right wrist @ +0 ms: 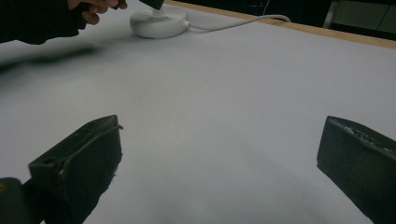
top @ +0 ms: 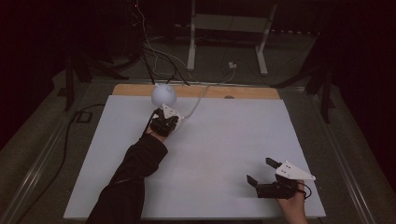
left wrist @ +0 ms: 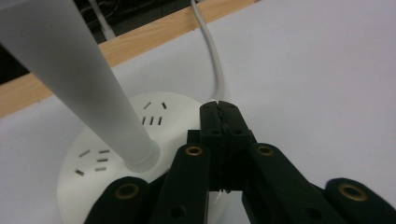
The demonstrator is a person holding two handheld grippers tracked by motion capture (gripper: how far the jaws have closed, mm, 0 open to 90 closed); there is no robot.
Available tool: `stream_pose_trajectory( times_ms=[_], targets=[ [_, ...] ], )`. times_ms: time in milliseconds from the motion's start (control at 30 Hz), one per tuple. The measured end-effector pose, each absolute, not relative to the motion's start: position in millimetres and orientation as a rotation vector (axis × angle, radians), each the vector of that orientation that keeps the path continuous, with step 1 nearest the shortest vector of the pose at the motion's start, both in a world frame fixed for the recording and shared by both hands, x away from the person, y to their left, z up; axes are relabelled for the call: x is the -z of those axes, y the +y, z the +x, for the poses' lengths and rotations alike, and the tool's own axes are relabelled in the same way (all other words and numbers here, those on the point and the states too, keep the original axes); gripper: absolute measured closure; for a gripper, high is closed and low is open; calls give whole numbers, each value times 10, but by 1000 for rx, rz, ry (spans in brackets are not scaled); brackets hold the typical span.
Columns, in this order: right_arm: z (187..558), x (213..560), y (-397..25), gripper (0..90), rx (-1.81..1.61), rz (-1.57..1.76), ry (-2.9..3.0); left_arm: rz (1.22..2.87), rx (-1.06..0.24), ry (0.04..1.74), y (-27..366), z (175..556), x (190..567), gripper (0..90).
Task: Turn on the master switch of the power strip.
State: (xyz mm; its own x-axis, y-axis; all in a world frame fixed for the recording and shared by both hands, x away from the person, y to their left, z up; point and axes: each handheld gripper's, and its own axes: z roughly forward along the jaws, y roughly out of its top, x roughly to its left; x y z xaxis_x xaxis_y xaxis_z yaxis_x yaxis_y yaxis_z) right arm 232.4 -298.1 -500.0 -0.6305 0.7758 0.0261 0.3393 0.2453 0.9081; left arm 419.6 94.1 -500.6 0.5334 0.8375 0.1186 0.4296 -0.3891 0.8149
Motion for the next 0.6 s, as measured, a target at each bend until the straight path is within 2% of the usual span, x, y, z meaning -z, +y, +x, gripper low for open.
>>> stream_pose_trajectory(
  times_ms=[600],
  targets=[
    [2324, 5002, -2978, 0, -1357, 1013, 2097, 2087, -812, 970, 874, 4274, 5146, 900]
  ],
)
